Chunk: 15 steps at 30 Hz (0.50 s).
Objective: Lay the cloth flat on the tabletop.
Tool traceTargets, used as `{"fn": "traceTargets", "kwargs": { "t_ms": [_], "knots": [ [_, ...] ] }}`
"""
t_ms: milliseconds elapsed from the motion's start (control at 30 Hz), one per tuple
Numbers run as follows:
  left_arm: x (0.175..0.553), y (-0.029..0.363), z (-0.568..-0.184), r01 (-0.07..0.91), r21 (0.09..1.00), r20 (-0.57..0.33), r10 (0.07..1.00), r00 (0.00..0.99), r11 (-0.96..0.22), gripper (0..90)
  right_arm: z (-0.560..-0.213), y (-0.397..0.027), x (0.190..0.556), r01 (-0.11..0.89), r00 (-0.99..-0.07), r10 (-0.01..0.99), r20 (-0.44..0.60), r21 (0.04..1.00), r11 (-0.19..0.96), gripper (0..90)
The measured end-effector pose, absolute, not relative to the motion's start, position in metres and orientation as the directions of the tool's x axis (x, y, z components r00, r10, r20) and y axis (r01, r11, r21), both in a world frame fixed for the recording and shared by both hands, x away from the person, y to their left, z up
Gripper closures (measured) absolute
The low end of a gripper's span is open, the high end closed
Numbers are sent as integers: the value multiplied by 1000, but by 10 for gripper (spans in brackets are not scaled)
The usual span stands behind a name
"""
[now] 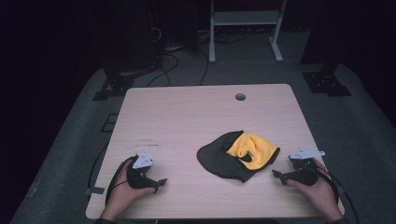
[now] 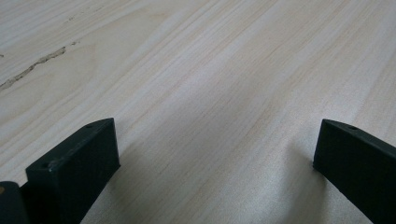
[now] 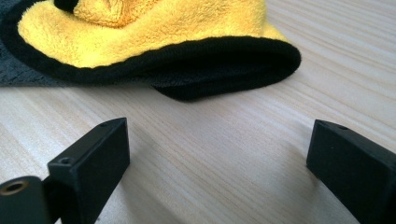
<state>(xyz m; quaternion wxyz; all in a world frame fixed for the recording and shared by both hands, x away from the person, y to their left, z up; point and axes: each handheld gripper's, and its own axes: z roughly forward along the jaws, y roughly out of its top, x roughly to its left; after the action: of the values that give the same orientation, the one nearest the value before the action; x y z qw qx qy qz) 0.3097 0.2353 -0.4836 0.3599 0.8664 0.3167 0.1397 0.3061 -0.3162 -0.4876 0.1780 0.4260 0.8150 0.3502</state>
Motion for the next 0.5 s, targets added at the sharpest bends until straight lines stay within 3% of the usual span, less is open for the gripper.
{"fn": "traceTargets", "kwargs": {
  "t_ms": [167, 233, 367, 400, 500],
  "knots": [
    [310, 235, -484, 448, 712, 14, 649, 760, -540, 0, -487, -317, 305, 575, -563, 826, 11, 723, 383, 60],
    [310, 235, -484, 448, 712, 14, 649, 760, -540, 0, -487, -319, 303, 574, -556, 831, 13, 729, 372, 130],
    [310, 235, -484, 448, 712, 15, 649, 760, -540, 0, -485, -321, 301, 579, -552, 834, 12, 725, 373, 165],
    [310, 235, -484, 448, 712, 15, 650, 760, -540, 0, -482, -322, 300, 589, -548, 836, 14, 717, 374, 252],
    [309, 235, -484, 448, 712, 15, 650, 760, -541, 0, -479, -322, 300, 592, -554, 832, 11, 708, 385, 297]
  ]
}}
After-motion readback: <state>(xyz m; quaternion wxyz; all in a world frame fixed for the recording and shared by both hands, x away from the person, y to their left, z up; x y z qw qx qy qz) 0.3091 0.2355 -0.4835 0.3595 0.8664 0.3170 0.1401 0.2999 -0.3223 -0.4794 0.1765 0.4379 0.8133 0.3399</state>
